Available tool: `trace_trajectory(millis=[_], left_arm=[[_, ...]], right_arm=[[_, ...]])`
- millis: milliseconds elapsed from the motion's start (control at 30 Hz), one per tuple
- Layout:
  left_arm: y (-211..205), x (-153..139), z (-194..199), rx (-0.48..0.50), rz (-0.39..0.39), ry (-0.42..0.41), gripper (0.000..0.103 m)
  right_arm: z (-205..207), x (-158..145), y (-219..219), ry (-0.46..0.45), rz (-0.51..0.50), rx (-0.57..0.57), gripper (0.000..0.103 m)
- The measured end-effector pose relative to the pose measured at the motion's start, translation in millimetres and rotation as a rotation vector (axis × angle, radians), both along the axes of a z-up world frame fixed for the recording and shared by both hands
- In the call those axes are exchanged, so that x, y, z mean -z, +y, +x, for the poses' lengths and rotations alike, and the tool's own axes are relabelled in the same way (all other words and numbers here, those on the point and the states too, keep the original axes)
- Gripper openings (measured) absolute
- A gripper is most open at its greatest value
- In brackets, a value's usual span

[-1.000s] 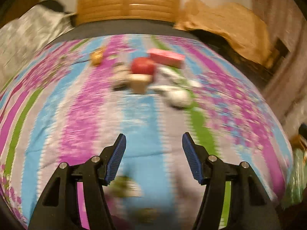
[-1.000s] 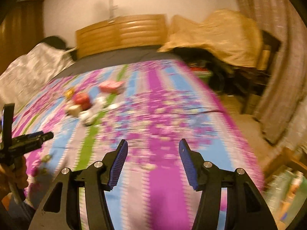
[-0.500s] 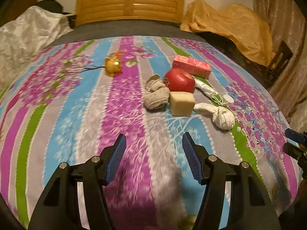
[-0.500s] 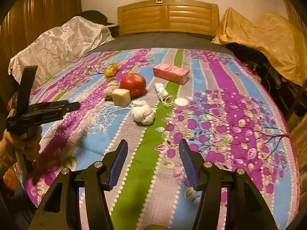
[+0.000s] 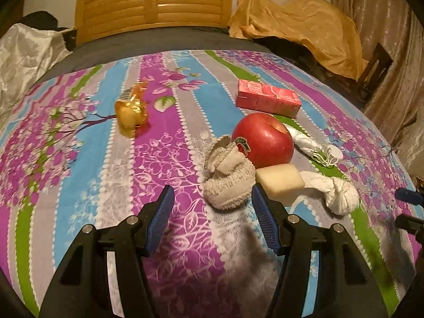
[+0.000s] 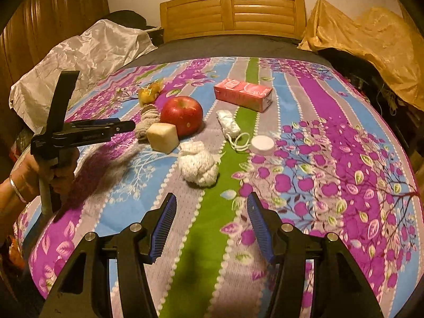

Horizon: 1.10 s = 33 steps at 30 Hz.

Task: Collect trash
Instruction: 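Grasp beige knitted cloth with left gripper while right grasps cream sponge block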

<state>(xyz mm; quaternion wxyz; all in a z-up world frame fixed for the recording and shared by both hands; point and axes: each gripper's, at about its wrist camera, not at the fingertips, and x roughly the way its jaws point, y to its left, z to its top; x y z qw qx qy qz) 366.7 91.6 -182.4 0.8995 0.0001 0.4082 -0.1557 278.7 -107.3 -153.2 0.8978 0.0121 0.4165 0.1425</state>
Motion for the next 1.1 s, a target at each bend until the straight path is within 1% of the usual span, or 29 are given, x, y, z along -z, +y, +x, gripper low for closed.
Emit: trace_trajectory(millis=[133, 267, 333, 367, 400, 467, 567, 600, 667, 733, 800, 867, 933, 1033, 1100], left_arm=[[-5, 7, 11, 0.084, -0.009, 0.017, 0.058], [-9, 16, 21, 0.098, 0.0, 0.031, 0.057], [-11, 19, 25, 0.121, -0.025, 0.045, 0.047], [-14, 21, 27, 0.136, -0.031, 0.052, 0.043], [-18, 24, 29, 0.146, -0.022, 0.055, 0.042], [-21, 28, 30, 0.148, -0.009, 0.051, 0.042], [-15, 29, 32, 0.134, -0.036, 0.053, 0.035], [-12, 27, 29, 0.118, -0.048, 0.047, 0.032], [-6, 24, 25, 0.081, -0.04, 0.031, 0.032], [3, 19, 12, 0.036, -0.026, 0.009, 0.032], [12, 12, -2, 0.013, -0.036, -0.012, 0.032], [21, 1, -26, -0.018, -0.032, -0.04, 0.032], [27, -9, -50, -0.028, -0.029, -0.065, 0.032], [30, -21, -86, -0.049, 0.0, -0.1, 0.032], [32, -28, -110, -0.075, 0.001, -0.117, 0.032]], right_arm=[[5, 3, -8, 0.019, 0.025, 0.029, 0.057], [7, 7, -11, 0.033, 0.029, 0.042, 0.057], [7, 8, -11, 0.037, 0.025, 0.04, 0.057], [7, 9, -10, 0.037, 0.023, 0.038, 0.057], [7, 9, -9, 0.036, 0.02, 0.036, 0.057], [7, 8, -8, 0.035, 0.022, 0.036, 0.057], [7, 5, -8, 0.029, 0.03, 0.038, 0.057], [7, 3, -7, 0.028, 0.032, 0.038, 0.057], [6, 1, -6, 0.024, 0.034, 0.034, 0.057], [5, -2, -4, 0.017, 0.033, 0.028, 0.057], [3, -6, 1, 0.009, 0.036, 0.008, 0.057], [2, -9, 8, 0.001, 0.035, -0.016, 0.057], [3, -10, 17, -0.003, 0.039, -0.039, 0.057], [3, -11, 31, -0.008, 0.046, -0.07, 0.057], [3, -10, 41, -0.009, 0.049, -0.093, 0.057]])
